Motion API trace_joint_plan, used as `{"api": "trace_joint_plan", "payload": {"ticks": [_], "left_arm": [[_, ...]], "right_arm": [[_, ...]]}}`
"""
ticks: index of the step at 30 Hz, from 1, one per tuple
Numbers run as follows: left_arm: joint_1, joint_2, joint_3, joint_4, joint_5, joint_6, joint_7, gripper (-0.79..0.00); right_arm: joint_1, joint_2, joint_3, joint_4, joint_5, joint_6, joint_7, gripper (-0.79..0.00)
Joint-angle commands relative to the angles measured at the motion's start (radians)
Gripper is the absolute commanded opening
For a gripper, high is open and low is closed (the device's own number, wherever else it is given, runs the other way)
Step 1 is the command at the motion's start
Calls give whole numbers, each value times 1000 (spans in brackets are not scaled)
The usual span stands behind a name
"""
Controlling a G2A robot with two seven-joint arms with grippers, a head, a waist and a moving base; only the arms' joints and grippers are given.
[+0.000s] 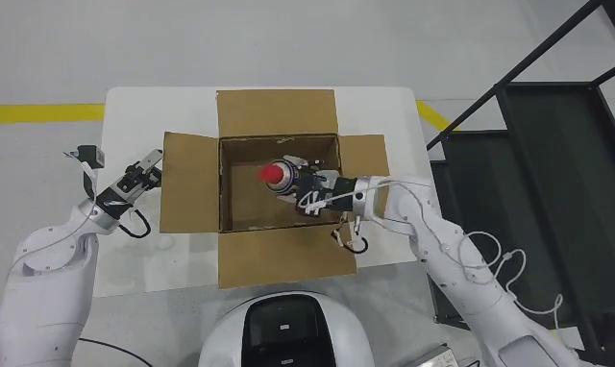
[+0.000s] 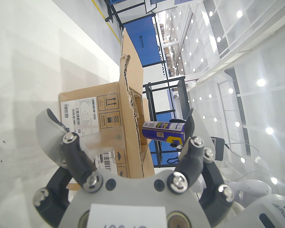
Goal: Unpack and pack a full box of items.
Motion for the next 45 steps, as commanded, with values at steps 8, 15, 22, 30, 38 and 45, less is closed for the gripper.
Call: {"api": "trace_joint_plan", "payload": {"ticks": [8,15,22,30,38,45], "left_arm": [[0,0,0,0,0,0,0,0],[0,0,0,0,0,0,0,0],[0,0,0,0,0,0,0,0],[0,0,0,0,0,0,0,0],[0,0,0,0,0,0,0,0],[0,0,0,0,0,0,0,0]], "right_arm": [[-268,35,201,-101,-44,103,-286,-785],[-502,49,342,-149,-67,247,-487,-785],[-586,53,390,-149,-87,282,-569,-785],[-586,53,390,-149,-87,282,-569,-785],[-586,53,390,-149,-87,282,-569,-785],[-628,54,438,-141,46,248,-568,-785]]}}
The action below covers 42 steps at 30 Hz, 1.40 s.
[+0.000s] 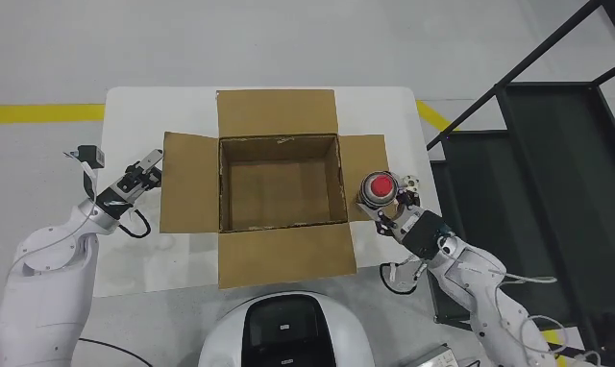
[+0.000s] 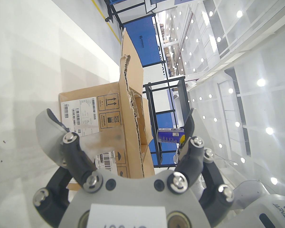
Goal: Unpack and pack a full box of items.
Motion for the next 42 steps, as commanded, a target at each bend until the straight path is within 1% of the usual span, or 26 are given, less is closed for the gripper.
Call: {"api": "trace_joint_plan", "payload": {"ticks": [1,5,9,12,17,22,26,30,35,42], "left_arm": [[0,0,0,0,0,0,0,0],[0,0,0,0,0,0,0,0],[0,0,0,0,0,0,0,0],[0,0,0,0,0,0,0,0],[0,0,0,0,0,0,0,0],[0,0,0,0,0,0,0,0],[0,0,0,0,0,0,0,0],[0,0,0,0,0,0,0,0],[0,0,0,0,0,0,0,0],[0,0,0,0,0,0,0,0]], "right_arm": [[-31,2,42,1,43,-14,-25,-785],[-115,7,133,14,95,-49,-118,-785],[-171,6,198,88,138,-62,-235,-785],[-178,4,209,169,153,-64,-300,-785],[-164,-1,200,310,168,-42,-358,-785],[-90,-8,165,482,174,-3,-381,-785],[-14,-14,136,629,192,1,-434,-785],[67,-18,111,768,195,-4,-454,-785],[151,-23,78,889,212,-53,-443,-785],[243,-29,43,1022,185,-43,-458,-785]]}}
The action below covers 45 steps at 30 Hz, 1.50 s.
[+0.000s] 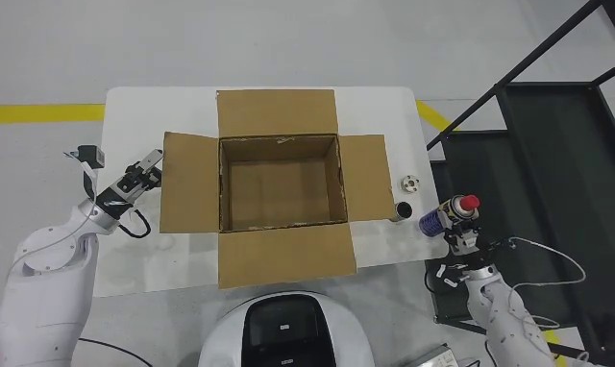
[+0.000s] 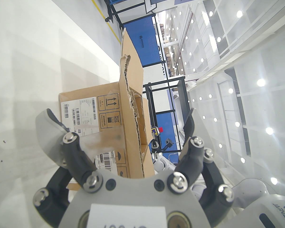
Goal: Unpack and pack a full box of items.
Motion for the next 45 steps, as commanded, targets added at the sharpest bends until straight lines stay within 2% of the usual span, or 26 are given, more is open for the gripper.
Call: {"api": "trace_joint_plan", "payload": {"ticks": [1,18,19,20,26,28,29,30,31,45], "left_arm": [[0,0,0,0,0,0,0,0],[0,0,0,0,0,0,0,0],[0,0,0,0,0,0,0,0],[0,0,0,0,0,0,0,0],[0,0,0,0,0,0,0,0],[0,0,0,0,0,0,0,0],[0,0,0,0,0,0,0,0],[0,0,0,0,0,0,0,0],[0,0,0,0,0,0,0,0],[0,0,0,0,0,0,0,0]], "right_arm": [[26,-3,-14,39,-8,7,-10,-785],[139,-15,-101,176,-100,7,-108,-785],[143,-15,-104,183,-101,9,-110,-739],[147,-15,-106,190,-103,12,-113,-628],[164,-18,-122,232,-107,19,-136,-493],[168,-20,-127,246,-106,17,-144,-416],[170,-20,-129,253,-105,17,-149,-219],[171,-20,-131,259,-104,16,-153,-80],[172,-21,-132,265,-103,16,-157,0],[101,-12,-132,234,-109,-7,-244,0]]}}
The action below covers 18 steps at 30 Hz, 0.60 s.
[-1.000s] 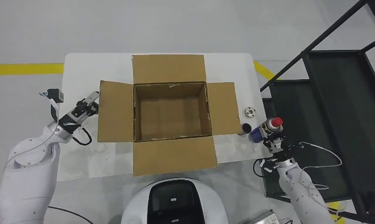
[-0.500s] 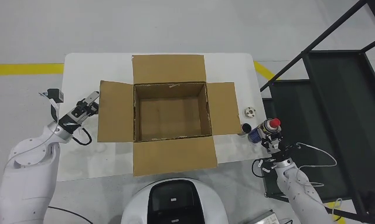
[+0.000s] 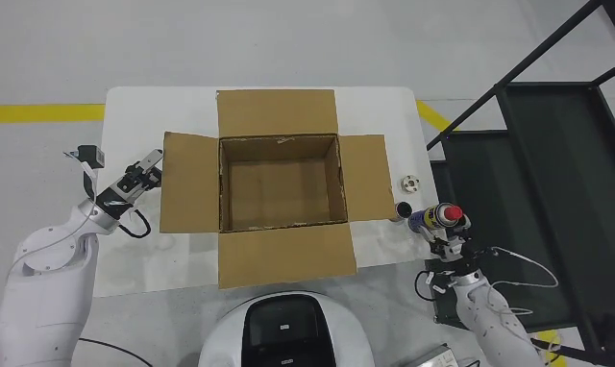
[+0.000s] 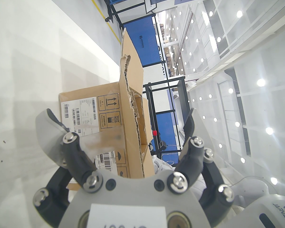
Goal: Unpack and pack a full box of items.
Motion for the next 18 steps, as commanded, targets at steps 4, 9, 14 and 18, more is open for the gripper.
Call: {"api": "trace_joint_plan", "payload": {"ticks": [4,9,14,18], "left_arm": [[0,0,0,0,0,0,0,0],[0,0,0,0,0,0,0,0],[0,0,0,0,0,0,0,0],[0,0,0,0,0,0,0,0]], "right_arm": [[-73,9,12,-68,-11,-9,-23,0],[-139,12,28,-139,10,13,4,0],[-138,11,29,-155,36,19,104,0],[-107,8,18,-152,44,17,152,0]]}}
